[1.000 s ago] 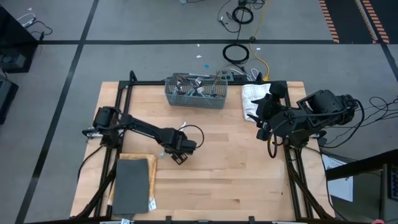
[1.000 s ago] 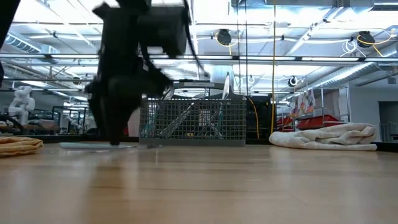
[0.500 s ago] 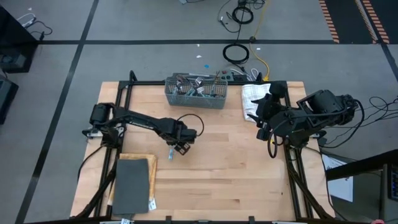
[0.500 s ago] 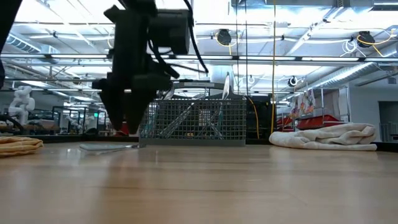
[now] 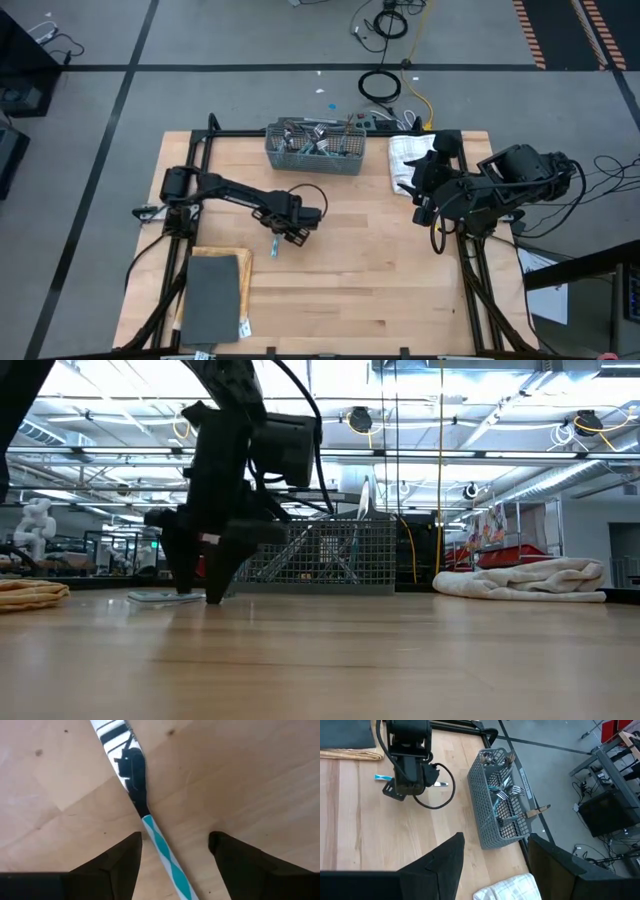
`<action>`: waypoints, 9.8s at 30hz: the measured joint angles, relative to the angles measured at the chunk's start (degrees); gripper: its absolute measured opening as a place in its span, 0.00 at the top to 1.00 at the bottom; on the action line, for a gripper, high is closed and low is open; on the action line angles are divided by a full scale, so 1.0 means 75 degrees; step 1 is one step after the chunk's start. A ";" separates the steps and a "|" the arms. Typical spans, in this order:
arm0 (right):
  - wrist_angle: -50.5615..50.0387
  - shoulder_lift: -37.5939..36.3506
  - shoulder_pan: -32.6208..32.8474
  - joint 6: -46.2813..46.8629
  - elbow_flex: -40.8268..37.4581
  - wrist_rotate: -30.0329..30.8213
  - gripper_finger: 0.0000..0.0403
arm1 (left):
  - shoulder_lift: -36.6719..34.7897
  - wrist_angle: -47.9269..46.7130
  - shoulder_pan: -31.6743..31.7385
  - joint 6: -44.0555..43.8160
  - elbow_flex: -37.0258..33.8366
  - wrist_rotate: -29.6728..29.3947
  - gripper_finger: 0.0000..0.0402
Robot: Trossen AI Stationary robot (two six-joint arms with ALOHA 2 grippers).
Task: Sort silverware
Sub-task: Put the blue knife into the silverware basket, then return to Home Position
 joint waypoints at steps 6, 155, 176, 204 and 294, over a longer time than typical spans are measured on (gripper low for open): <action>0.0000 0.0000 0.0001 0.0029 0.0000 -0.0038 0.50 | 0.0123 0.0965 0.0123 0.0015 -0.0541 0.0505 0.55; 0.2389 -0.7926 0.2897 0.2435 -0.6329 0.1425 0.50 | -1.1851 0.4772 0.0583 0.6803 -0.1682 -0.0603 0.57; 1.1521 -1.1000 0.2900 -0.2222 -1.1786 -0.3406 0.50 | -1.4886 0.7411 0.0583 0.5054 -0.6600 0.1308 0.57; 1.4464 -1.1039 0.2894 -0.2093 -1.5516 -0.2837 0.50 | -1.4928 0.8798 0.0020 0.4681 -0.9392 0.1629 0.57; 1.2208 -1.0206 -0.2389 -0.3674 -1.5513 -0.6196 0.50 | -1.4240 0.8179 0.1993 0.7224 -0.9406 0.0816 0.57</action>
